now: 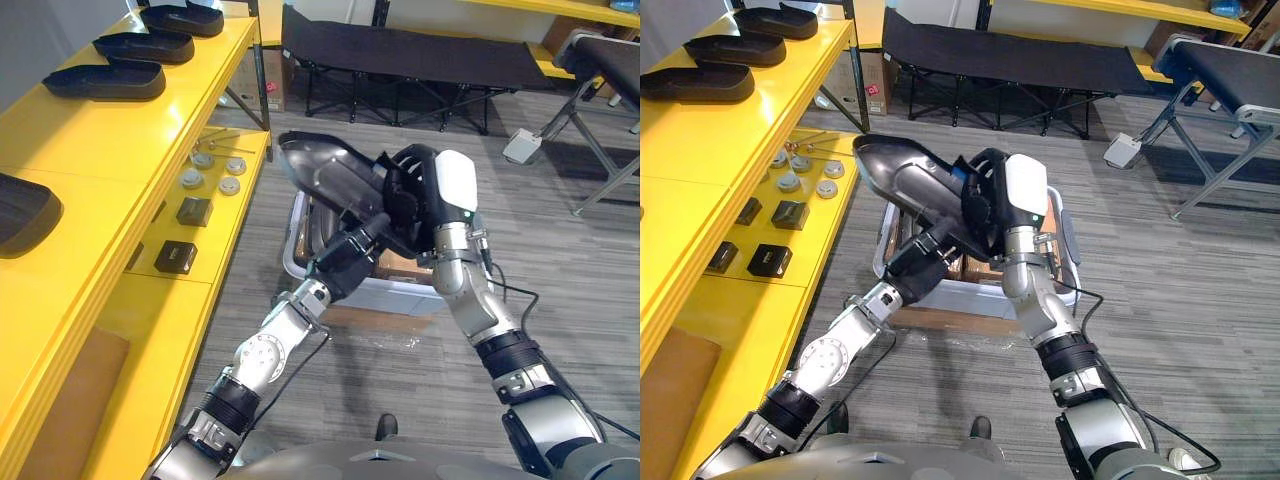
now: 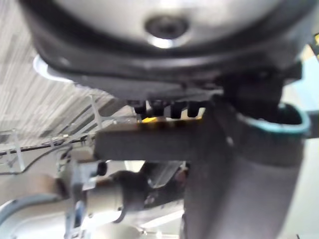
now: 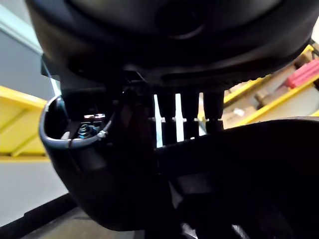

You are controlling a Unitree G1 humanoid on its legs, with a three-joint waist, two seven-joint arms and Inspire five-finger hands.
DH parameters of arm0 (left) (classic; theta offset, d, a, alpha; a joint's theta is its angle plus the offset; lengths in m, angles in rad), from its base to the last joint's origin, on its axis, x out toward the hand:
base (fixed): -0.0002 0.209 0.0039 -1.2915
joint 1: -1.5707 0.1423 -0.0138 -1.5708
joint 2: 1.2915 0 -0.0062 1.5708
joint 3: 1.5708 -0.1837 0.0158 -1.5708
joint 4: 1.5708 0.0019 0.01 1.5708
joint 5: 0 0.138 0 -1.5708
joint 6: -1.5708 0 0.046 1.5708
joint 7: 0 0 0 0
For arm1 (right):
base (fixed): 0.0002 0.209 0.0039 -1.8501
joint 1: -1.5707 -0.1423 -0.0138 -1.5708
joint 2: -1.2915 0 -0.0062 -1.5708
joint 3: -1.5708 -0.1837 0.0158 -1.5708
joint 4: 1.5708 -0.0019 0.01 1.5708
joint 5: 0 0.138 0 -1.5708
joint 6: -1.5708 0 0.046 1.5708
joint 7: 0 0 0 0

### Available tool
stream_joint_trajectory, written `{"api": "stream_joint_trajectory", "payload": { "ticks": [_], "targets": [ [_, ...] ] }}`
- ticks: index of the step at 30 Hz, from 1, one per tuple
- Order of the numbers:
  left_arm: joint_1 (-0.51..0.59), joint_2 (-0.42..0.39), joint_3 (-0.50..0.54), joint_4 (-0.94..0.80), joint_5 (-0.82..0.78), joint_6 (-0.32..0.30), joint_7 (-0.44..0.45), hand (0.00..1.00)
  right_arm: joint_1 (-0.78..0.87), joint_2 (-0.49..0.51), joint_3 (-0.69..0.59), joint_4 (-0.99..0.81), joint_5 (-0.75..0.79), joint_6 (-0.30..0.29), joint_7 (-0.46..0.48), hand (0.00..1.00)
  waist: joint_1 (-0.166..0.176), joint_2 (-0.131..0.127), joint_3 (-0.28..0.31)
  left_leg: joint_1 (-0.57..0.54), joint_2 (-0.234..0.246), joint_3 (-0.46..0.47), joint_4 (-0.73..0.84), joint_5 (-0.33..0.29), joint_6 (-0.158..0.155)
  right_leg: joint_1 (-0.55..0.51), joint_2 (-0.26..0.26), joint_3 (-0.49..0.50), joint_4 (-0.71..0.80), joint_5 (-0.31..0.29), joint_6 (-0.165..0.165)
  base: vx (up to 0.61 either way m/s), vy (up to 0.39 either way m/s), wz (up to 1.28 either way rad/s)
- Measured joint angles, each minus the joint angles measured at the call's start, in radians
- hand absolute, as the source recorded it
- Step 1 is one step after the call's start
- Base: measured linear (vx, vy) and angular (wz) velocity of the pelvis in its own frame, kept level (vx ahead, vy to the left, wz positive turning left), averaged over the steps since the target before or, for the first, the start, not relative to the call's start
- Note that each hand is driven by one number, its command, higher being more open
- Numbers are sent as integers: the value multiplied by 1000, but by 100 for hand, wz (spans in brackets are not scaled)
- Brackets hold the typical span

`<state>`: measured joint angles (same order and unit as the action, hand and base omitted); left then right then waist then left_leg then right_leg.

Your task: Walk over and take three plastic housings, then place them on the shelf

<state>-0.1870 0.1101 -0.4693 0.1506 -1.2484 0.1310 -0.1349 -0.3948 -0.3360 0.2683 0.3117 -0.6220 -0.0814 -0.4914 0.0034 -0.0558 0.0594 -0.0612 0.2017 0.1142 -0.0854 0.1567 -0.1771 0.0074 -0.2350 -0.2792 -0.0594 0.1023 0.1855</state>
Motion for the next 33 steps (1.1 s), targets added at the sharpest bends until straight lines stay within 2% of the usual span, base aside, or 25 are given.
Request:
{"api": "stream_joint_trajectory", "payload": {
  "ticks": [4, 8, 16, 19, 25, 33],
  "targets": [
    [0, 2, -9, 4, 59, -3, 6, 100, 5, 0, 9, 11, 0, 0, -4, 0, 6, 4, -9, 0, -1, -9, 0, 1, 0, 13, 0, -16, -12, 2, 1, -10, -8, 6],
    [0, 5, -34, 4, 160, -26, 55, 100, 5, 6, 20, 36, 0, -5, -16, 0, 20, 4, -27, 0, -2, -9, 0, 0, 0, 15, 0, -18, -14, 3, 0, 0, 0, 0],
    [0, 5, -58, 4, 160, -66, 158, 100, 10, 39, 78, 36, -27, -49, -17, 0, 22, 2, -28, 6, -3, -14, 0, 0, 0, 25, 0, -22, -16, 3, 0, 0, 0, 0],
    [1, 5, -56, 3, 158, -84, 169, 100, 11, 51, 85, 35, -39, -78, -19, 0, 26, 2, -29, 10, -3, -14, 0, 0, -1, 29, 0, -22, -16, 2, 0, 0, 0, 0],
    [10, 4, -57, 3, 133, -99, 169, 100, 34, 70, 87, 33, -40, -79, -38, 0, 31, -2, -31, 12, -2, -12, 0, -6, -3, 29, 0, -22, -17, 2, -1, 0, 0, 0],
    [74, -18, -50, -1, -53, -103, 164, 100, 101, 86, 87, 33, -42, -81, -55, 0, 31, -11, -37, 14, -2, -10, 0, -14, -4, 28, 0, -21, -17, 1, -2, 0, 0, 0]
  ]
}}
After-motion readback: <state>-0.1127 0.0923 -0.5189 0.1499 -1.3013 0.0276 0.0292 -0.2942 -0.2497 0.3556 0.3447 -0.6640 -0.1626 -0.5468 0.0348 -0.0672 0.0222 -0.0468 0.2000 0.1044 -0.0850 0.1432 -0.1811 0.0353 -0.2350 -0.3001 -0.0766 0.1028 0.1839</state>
